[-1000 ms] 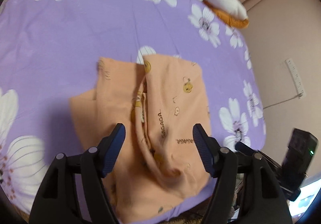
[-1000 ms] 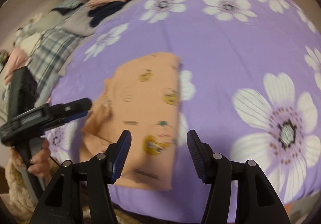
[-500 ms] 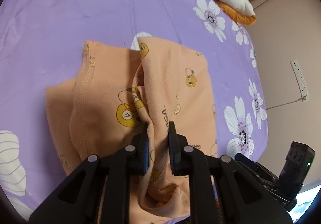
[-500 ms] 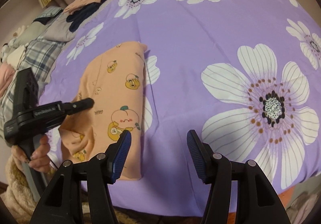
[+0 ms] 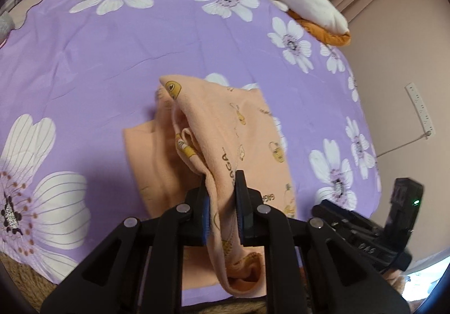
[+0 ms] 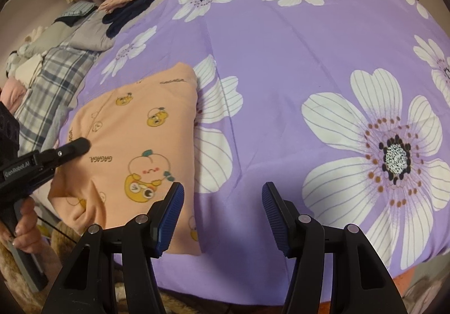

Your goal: Fold small clothes

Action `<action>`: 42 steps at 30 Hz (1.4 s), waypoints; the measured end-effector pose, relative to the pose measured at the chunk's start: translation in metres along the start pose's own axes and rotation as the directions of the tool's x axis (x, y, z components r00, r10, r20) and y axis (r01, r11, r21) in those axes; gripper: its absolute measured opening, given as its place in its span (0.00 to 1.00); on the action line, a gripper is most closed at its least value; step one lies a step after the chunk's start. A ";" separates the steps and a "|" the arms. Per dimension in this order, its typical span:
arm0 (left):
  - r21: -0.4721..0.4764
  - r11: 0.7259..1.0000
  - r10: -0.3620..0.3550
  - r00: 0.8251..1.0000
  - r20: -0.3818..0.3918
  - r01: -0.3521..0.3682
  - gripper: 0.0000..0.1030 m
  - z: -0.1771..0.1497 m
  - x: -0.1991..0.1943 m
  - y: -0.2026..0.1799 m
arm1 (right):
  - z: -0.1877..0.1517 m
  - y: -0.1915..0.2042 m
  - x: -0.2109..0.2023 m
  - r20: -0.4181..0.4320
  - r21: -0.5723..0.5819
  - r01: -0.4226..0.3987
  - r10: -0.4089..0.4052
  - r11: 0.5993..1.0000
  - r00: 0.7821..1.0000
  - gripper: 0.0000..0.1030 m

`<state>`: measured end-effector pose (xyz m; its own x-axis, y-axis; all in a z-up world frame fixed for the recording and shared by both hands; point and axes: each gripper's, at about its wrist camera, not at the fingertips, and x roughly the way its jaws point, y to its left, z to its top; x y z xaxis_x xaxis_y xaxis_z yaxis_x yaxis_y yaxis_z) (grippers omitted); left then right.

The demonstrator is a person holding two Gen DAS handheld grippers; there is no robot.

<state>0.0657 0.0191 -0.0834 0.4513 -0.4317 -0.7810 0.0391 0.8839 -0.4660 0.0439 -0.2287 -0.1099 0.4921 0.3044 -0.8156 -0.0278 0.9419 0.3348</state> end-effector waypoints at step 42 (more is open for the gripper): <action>-0.081 0.993 0.081 0.994 -0.069 -0.087 0.69 -0.053 -0.006 0.046 | 0.003 0.021 0.009 -0.046 -0.075 -0.008 0.005 0.997 0.999 0.70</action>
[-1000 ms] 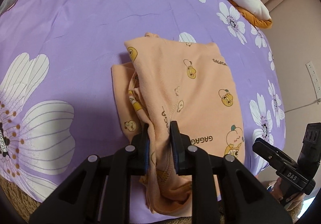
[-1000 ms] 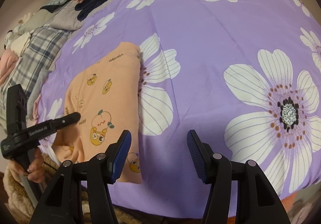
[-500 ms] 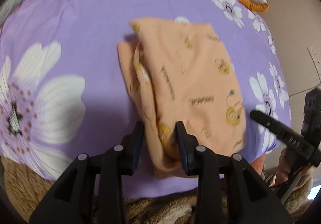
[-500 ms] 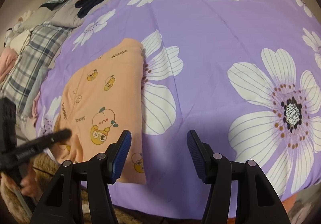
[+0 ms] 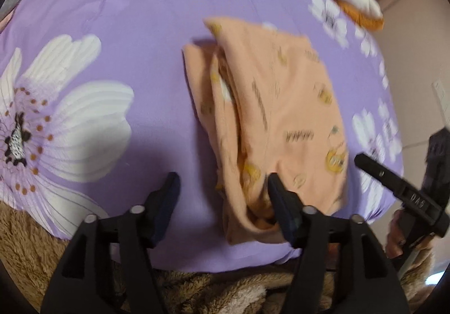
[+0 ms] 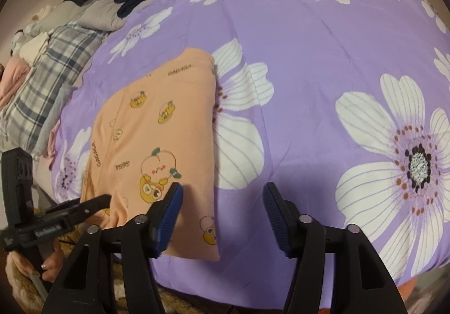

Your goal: Fold small clothes

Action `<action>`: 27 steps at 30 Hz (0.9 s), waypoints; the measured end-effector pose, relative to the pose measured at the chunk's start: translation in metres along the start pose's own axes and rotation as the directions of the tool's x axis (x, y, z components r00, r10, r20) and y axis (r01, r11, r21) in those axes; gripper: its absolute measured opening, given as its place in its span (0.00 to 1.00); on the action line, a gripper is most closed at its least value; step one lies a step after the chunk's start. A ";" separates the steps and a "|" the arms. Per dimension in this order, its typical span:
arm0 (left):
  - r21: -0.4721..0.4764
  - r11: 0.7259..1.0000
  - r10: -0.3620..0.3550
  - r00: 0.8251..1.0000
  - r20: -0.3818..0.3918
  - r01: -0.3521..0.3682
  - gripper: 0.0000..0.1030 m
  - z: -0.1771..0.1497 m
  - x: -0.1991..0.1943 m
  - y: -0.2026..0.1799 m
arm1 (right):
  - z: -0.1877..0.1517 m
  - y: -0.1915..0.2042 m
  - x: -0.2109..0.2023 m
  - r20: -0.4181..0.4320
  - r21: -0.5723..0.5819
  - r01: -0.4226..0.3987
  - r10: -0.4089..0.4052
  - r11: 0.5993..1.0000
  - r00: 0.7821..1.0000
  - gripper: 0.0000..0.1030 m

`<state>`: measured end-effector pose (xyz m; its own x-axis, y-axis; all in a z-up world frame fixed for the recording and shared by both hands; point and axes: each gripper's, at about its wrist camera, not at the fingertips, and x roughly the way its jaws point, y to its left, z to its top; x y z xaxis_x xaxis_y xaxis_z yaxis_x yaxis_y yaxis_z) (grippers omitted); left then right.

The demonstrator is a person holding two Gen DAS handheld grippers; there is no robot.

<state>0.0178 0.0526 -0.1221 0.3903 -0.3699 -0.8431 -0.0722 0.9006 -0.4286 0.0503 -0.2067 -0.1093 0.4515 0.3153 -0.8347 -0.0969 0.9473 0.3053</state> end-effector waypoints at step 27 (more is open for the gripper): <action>0.021 0.988 -0.153 0.988 -0.026 0.154 0.32 0.035 0.048 -0.013 | 0.031 0.024 0.062 -0.068 0.033 -0.248 0.250 0.968 0.966 0.40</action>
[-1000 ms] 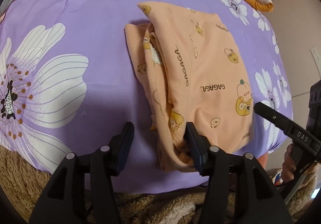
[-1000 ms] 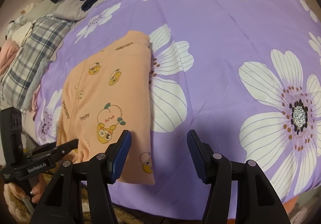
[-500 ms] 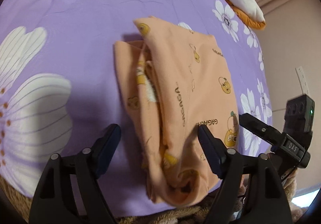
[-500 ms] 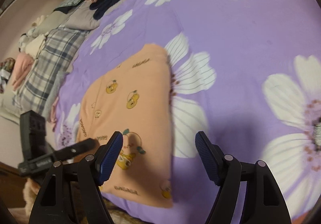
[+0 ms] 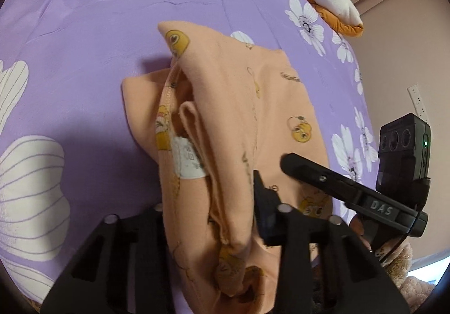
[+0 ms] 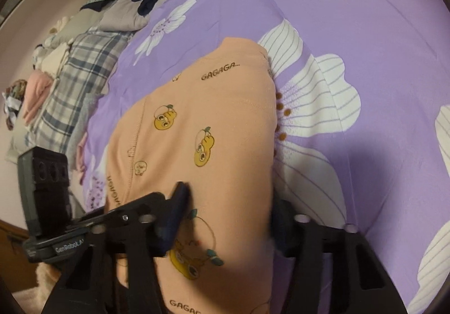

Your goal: Fold small clothes

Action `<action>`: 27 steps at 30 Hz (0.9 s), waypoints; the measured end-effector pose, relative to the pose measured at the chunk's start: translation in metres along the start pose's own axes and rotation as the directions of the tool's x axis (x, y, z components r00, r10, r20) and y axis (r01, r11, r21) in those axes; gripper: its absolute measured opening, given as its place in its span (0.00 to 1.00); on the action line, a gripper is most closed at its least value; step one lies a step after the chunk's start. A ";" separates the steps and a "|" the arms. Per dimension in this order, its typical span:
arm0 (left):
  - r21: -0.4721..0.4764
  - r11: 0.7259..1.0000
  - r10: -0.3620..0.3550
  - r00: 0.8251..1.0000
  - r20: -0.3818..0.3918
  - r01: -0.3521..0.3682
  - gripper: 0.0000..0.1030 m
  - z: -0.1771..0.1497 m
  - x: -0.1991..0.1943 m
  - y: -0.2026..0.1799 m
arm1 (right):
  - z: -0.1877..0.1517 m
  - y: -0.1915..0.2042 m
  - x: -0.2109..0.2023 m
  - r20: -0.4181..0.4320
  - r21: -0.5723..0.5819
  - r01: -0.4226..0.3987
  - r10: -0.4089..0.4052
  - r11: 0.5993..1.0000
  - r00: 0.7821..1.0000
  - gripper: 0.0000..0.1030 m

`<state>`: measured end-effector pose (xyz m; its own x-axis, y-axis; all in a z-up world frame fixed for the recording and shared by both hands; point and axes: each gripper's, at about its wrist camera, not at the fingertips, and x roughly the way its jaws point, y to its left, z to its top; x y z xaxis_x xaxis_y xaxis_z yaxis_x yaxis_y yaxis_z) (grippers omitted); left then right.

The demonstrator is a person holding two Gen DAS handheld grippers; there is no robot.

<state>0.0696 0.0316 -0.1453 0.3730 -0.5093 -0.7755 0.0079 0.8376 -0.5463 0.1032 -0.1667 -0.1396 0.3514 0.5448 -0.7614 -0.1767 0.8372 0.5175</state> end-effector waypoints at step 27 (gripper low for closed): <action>0.271 0.961 -0.093 0.986 0.136 0.054 0.28 0.043 -0.017 -0.126 | 0.038 0.004 -0.107 0.284 -0.112 0.054 -0.020 0.992 0.959 0.28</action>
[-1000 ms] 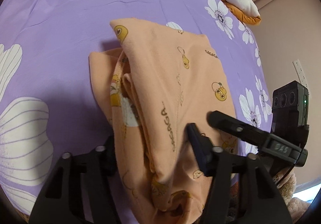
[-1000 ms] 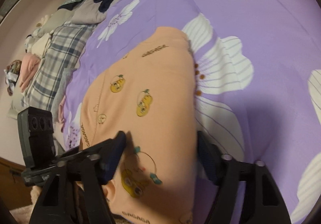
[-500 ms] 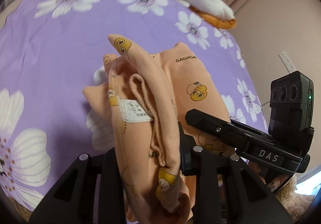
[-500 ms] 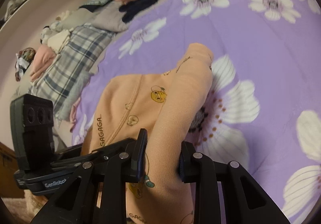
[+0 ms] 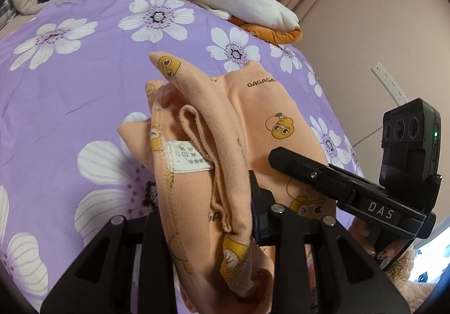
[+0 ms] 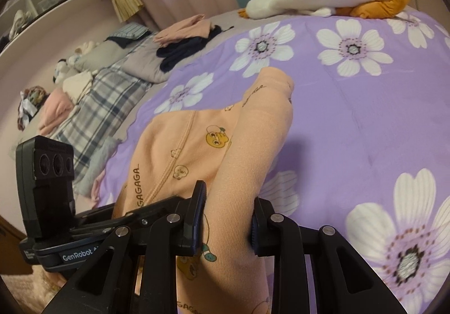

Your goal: Fold small clothes

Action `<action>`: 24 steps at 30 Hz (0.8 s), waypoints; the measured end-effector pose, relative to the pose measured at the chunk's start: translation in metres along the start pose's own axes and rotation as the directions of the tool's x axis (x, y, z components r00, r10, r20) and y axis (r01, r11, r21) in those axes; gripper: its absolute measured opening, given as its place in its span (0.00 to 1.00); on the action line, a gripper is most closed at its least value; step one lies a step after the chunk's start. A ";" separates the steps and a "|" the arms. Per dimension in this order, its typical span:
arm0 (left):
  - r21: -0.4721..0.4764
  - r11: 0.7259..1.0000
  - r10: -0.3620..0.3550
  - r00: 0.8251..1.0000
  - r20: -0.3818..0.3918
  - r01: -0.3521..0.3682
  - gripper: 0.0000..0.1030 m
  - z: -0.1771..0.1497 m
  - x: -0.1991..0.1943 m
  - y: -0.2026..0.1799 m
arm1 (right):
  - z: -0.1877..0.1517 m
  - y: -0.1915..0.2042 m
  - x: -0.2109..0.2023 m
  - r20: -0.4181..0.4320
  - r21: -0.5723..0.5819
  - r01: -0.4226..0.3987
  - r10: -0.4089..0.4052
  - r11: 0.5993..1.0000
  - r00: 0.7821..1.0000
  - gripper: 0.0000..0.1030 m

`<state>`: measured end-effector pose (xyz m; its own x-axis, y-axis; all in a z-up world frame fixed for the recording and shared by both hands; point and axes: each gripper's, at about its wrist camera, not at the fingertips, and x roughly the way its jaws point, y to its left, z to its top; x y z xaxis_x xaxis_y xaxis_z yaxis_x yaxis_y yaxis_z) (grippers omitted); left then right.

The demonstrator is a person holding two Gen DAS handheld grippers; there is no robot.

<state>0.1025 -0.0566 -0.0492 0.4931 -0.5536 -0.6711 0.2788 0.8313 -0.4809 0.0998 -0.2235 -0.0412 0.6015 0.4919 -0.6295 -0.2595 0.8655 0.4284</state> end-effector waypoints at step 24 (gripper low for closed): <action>-0.062 0.990 0.118 0.980 -0.159 -0.129 0.37 -0.012 0.091 0.033 | -0.027 -0.090 0.060 -0.152 0.180 0.100 -0.072 0.979 0.986 0.32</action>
<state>0.1468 -0.0803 -0.1333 0.3848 -0.4527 -0.8044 0.1615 0.8910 -0.4242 0.1387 -0.2698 -0.1351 0.4964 0.4367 -0.7502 -0.0581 0.8790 0.4733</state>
